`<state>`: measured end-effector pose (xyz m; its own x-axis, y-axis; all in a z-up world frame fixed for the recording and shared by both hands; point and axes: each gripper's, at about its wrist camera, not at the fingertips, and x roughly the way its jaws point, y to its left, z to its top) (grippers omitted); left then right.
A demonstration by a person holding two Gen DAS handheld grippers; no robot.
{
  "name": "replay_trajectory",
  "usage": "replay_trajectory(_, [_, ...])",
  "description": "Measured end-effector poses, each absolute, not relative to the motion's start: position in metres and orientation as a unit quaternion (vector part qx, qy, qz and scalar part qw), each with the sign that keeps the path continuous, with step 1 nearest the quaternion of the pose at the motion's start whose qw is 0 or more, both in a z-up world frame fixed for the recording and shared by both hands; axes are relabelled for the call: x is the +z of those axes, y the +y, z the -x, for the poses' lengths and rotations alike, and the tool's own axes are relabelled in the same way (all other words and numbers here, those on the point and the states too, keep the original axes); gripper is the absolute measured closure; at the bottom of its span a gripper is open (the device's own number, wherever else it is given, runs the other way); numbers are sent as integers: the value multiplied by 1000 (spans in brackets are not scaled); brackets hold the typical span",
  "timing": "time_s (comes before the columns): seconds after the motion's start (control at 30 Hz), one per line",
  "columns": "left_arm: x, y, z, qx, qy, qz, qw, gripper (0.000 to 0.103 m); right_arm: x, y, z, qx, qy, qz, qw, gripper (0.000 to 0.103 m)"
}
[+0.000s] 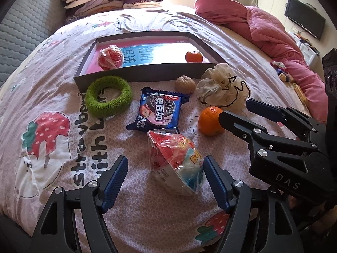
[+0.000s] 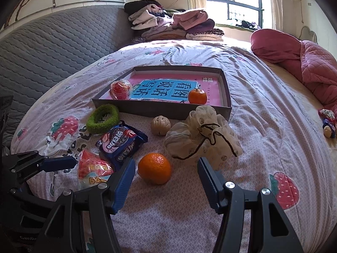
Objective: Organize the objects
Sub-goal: 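Grasp the clear candy bag with the left tool while the right tool grasps the second orange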
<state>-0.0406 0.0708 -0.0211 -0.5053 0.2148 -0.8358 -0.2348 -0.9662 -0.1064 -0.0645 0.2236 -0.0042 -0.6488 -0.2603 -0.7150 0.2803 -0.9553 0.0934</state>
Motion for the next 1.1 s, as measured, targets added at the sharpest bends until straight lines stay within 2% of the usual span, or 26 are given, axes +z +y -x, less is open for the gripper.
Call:
replay_trajectory(0.87, [-38, 73, 50, 870, 15, 481, 109, 27, -30, 214, 83, -881, -17, -438, 178, 43])
replay_trajectory(1.1, [-42, 69, 56, 873, 12, 478, 100, 27, -34, 214, 88, -874, -30, -447, 187, 58])
